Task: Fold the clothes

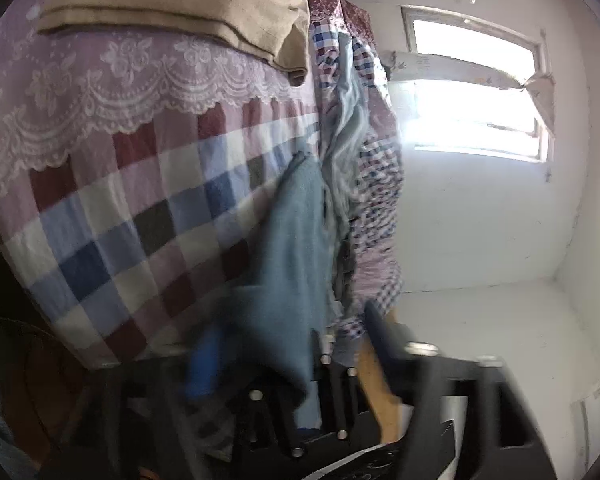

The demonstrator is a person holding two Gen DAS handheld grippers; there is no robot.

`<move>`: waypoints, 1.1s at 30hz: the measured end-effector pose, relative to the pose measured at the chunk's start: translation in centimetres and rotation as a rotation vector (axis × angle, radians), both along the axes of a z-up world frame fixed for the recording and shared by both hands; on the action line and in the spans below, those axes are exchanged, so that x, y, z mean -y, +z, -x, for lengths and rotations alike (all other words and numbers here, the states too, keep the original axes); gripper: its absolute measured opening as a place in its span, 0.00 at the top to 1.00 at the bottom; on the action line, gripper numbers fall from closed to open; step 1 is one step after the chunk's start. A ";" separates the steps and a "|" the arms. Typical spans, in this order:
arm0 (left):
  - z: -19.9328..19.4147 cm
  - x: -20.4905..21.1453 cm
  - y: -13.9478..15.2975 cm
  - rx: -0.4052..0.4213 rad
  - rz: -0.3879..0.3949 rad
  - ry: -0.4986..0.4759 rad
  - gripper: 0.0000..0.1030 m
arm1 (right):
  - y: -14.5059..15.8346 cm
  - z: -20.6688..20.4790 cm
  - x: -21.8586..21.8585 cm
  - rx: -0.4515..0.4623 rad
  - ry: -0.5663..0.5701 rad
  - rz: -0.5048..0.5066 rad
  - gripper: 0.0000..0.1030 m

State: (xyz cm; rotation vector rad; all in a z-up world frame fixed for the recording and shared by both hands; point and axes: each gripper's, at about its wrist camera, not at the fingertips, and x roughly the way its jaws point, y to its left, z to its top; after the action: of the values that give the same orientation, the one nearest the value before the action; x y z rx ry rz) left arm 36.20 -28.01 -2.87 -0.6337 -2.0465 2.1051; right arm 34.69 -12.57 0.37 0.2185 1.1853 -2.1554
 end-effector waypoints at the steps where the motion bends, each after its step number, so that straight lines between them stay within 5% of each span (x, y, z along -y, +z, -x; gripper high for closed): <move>1: 0.1 -0.1 0.1 -0.015 -0.008 -0.001 0.24 | 0.1 0.1 -0.1 0.004 0.001 0.000 0.93; 8: 1.8 -1.5 -1.5 -0.009 -0.122 -0.091 0.21 | 1.7 0.4 0.0 0.024 -0.008 0.014 0.93; 25: 5.7 -0.2 0.3 -0.115 -0.108 -0.119 0.22 | 2.6 0.4 -0.7 0.032 0.021 0.046 0.93; 27: 5.6 -0.1 0.4 -0.113 -0.099 -0.116 0.28 | 2.5 0.4 -0.7 0.027 0.022 0.045 0.93; 30: 5.6 -0.2 0.3 -0.083 -0.089 -0.131 0.60 | 2.4 0.2 -0.6 0.015 0.017 0.046 0.93; 31: 5.5 -0.2 0.2 -0.072 -0.087 -0.132 0.77 | 2.4 0.1 -0.6 0.011 0.015 0.047 0.93; 33: 5.4 -0.2 -0.1 -0.056 -0.093 -0.126 0.86 | 2.4 0.0 -0.6 0.004 0.013 0.046 0.92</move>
State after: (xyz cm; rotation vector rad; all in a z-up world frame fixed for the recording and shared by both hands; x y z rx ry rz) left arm 30.84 -27.78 -3.01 -0.6633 -2.0051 1.9246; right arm 34.69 -11.98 2.77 0.1951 1.1309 -2.1671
